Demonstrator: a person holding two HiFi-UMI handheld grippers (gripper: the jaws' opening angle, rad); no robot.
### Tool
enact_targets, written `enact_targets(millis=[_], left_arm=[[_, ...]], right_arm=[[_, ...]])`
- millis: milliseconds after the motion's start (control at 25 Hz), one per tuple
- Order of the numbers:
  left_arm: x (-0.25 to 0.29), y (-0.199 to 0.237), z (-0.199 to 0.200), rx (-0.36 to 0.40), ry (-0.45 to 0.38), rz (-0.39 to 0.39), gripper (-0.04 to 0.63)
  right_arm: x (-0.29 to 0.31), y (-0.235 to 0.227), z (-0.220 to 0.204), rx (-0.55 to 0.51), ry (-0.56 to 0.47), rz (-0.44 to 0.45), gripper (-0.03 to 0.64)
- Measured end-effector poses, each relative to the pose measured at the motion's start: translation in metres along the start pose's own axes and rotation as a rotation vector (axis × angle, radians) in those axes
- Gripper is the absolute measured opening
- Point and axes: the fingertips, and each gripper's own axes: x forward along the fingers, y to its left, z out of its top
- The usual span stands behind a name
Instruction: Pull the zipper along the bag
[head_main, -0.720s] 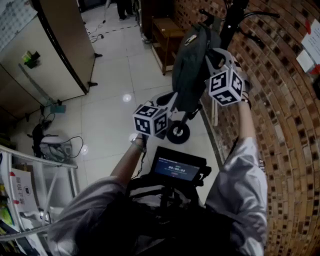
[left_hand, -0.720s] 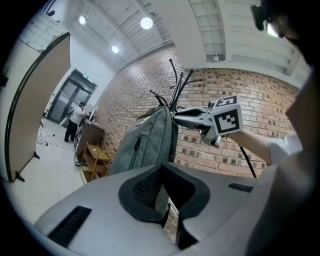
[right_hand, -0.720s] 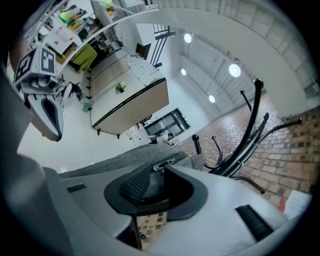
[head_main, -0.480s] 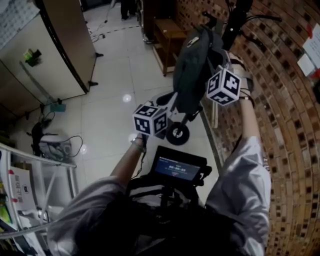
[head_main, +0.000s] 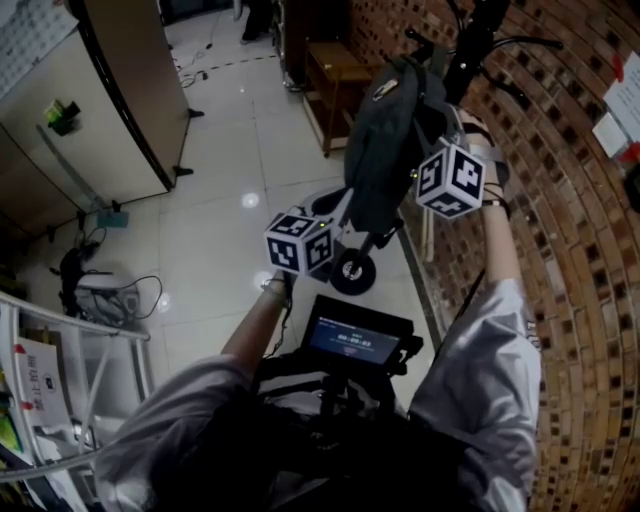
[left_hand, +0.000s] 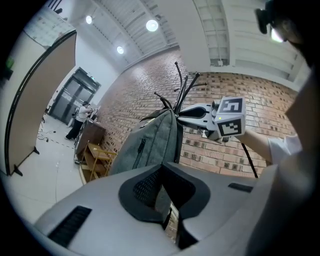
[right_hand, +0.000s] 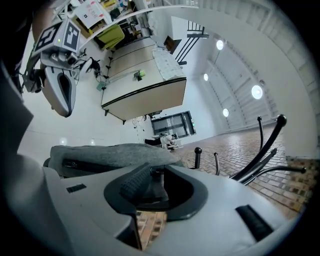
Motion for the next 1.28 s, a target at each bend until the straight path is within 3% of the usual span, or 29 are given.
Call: enact_targets(millis=[160, 240, 440, 600, 760, 920, 1120, 1280], left_arm=[[0.003, 0.001, 0.001, -0.002, -0.001, -0.005, 0.003], [0.004, 0.001, 0.000, -0.001, 0.004, -0.009, 0.003], [0.007, -0.002, 0.000, 0.001, 0.005, -0.019, 0.003], [0.007, 0.002, 0.001, 0.002, 0.003, -0.017, 0.003], [0.007, 0.006, 0.002, -0.005, -0.001, -0.012, 0.003], [0.004, 0.009, 0.003, -0.008, -0.002, -0.009, 0.003], [0.003, 0.009, 0.002, -0.011, 0.001, -0.010, 0.003], [0.002, 0.008, -0.001, -0.012, 0.007, -0.013, 0.003]], right_arm=[[-0.009, -0.011, 0.005, 0.038, -0.046, -0.061, 0.098], [-0.006, -0.010, 0.003, 0.044, -0.051, -0.047, 0.098], [0.007, -0.011, -0.005, -0.080, -0.006, -0.074, 0.097], [0.009, -0.011, 0.002, -0.041, -0.008, -0.048, 0.097], [0.012, -0.007, 0.003, -0.071, 0.009, -0.040, 0.079], [0.008, -0.016, 0.005, 0.029, -0.011, -0.048, 0.014], [0.002, -0.019, -0.001, 0.189, -0.023, 0.001, 0.012], [-0.002, -0.017, -0.004, 0.245, -0.026, 0.007, 0.011]])
